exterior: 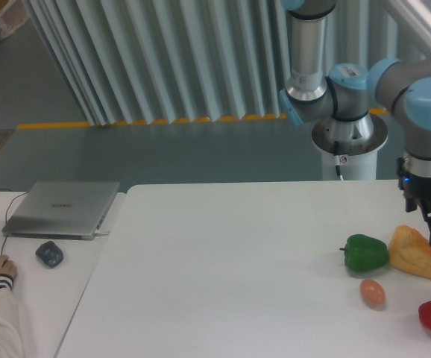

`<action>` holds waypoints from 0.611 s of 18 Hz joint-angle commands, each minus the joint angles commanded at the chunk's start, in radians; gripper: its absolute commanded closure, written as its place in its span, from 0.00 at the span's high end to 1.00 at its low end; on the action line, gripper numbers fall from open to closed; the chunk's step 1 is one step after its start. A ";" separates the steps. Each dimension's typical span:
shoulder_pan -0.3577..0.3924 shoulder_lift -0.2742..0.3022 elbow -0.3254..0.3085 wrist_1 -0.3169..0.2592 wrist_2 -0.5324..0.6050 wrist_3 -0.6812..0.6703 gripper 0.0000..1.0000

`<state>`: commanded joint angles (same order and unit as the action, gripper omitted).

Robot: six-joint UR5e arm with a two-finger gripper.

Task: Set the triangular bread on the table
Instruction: 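Lift the open gripper up off the bread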

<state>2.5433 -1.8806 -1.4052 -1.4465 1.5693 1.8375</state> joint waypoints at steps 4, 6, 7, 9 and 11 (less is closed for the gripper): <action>-0.002 -0.002 0.002 0.009 -0.002 0.000 1.00; -0.003 -0.002 0.002 0.009 -0.003 -0.001 1.00; -0.003 -0.002 0.002 0.009 -0.003 -0.001 1.00; -0.003 0.000 0.002 0.009 -0.005 -0.001 1.00; -0.002 0.000 0.002 0.009 -0.005 -0.001 1.00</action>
<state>2.5418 -1.8807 -1.4036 -1.4373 1.5647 1.8362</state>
